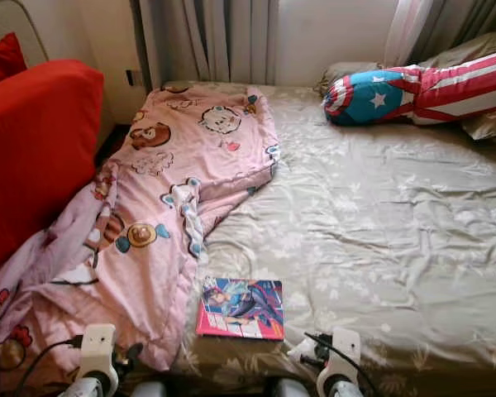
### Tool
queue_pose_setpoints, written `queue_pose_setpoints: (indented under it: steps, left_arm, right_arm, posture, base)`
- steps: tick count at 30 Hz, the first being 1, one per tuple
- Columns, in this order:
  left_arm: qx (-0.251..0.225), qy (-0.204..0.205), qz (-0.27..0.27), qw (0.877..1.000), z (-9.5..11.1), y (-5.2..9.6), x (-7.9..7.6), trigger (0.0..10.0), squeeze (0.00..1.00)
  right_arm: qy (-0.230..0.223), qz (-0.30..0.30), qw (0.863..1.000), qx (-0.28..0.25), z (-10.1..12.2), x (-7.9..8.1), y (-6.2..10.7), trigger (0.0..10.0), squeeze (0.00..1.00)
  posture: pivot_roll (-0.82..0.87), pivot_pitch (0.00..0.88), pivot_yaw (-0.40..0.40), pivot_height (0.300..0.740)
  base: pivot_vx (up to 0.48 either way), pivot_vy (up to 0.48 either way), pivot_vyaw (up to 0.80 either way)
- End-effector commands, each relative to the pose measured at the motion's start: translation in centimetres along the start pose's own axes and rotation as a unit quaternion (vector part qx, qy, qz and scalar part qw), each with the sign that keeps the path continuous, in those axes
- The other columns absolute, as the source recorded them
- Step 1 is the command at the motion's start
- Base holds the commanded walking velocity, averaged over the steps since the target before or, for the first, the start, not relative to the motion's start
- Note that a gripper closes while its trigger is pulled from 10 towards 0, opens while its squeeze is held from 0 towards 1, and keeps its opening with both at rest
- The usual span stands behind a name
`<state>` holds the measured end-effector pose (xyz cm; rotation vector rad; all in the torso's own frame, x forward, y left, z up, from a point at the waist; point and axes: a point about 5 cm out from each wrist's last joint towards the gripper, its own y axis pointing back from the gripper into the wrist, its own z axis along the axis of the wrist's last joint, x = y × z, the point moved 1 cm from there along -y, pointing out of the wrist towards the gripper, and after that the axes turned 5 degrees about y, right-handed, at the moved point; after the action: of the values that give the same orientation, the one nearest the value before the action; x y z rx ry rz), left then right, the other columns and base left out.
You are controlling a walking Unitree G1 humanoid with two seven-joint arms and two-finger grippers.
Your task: Clean up the room
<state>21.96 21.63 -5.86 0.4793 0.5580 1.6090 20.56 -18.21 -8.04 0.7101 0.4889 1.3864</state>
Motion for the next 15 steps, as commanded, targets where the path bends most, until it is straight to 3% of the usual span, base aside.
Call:
queue_pose_setpoints:
  steps: [1,5,10,15]
  left_arm:
    - [0.01,-0.011,-0.002,1.0,-0.1,-0.1,0.0,10.0,0.0]
    - [0.043,-0.019,-0.002,0.999,-1.3,0.0,-0.2,10.0,0.0]
    - [0.058,-0.022,-0.004,0.998,-2.0,0.1,-0.4,10.0,0.0]
    - [0.065,-0.01,0.004,0.998,-2.5,0.3,-0.5,10.0,0.0]
  right_arm:
    - [0.007,-0.005,1.0,0.009,0.1,-0.2,-0.1,10.0,0.0]
    - [0.004,-0.012,1.0,0.027,-0.6,0.1,0.0,10.0,0.0]
    - [-0.001,-0.01,0.999,0.03,-0.9,0.4,0.1,10.0,0.0]
    - [0.022,-0.006,0.998,0.055,-1.8,0.2,0.3,10.0,0.0]
  posture:
    - [0.08,0.0,-0.061,0.714]
    - [0.06,0.0,-0.04,0.74]
    - [0.06,0.0,-0.042,0.74]
    - [0.08,0.0,-0.063,0.74]
  base:
    - [0.0,0.0,0.0]
    - [0.0,0.0,0.0]
    - [0.0,0.0,0.0]
    - [0.0,0.0,0.0]
